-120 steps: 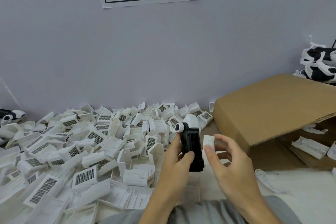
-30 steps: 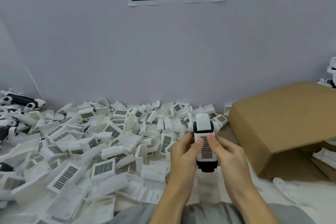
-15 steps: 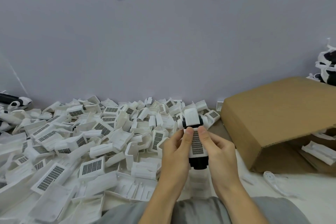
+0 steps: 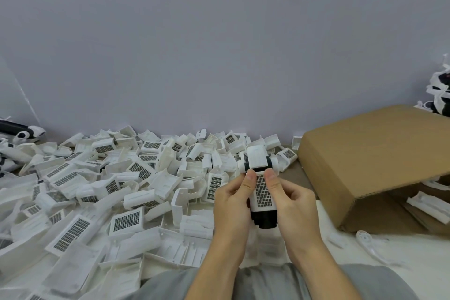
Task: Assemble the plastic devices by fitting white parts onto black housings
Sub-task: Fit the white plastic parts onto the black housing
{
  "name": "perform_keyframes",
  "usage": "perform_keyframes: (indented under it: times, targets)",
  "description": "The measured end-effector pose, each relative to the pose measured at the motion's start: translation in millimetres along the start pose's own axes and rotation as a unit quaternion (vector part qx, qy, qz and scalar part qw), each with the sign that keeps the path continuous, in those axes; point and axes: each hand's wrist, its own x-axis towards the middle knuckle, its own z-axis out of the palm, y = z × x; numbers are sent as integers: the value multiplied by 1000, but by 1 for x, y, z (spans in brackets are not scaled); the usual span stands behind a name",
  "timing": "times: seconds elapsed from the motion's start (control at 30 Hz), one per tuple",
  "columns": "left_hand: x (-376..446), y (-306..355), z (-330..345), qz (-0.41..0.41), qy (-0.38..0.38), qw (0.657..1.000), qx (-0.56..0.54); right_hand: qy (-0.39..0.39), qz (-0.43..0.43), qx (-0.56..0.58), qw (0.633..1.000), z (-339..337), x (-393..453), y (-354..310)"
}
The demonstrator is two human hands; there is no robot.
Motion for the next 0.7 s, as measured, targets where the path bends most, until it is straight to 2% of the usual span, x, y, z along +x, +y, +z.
perform_keyframes:
  times: [0.5,0.7]
  targets:
    - [-1,-2,3,17,5,1000,20,-2,21,3,1000,1,3,5]
    - [-4,-4,5,18,-81,996,41,36,34,24,999,-4,6,6]
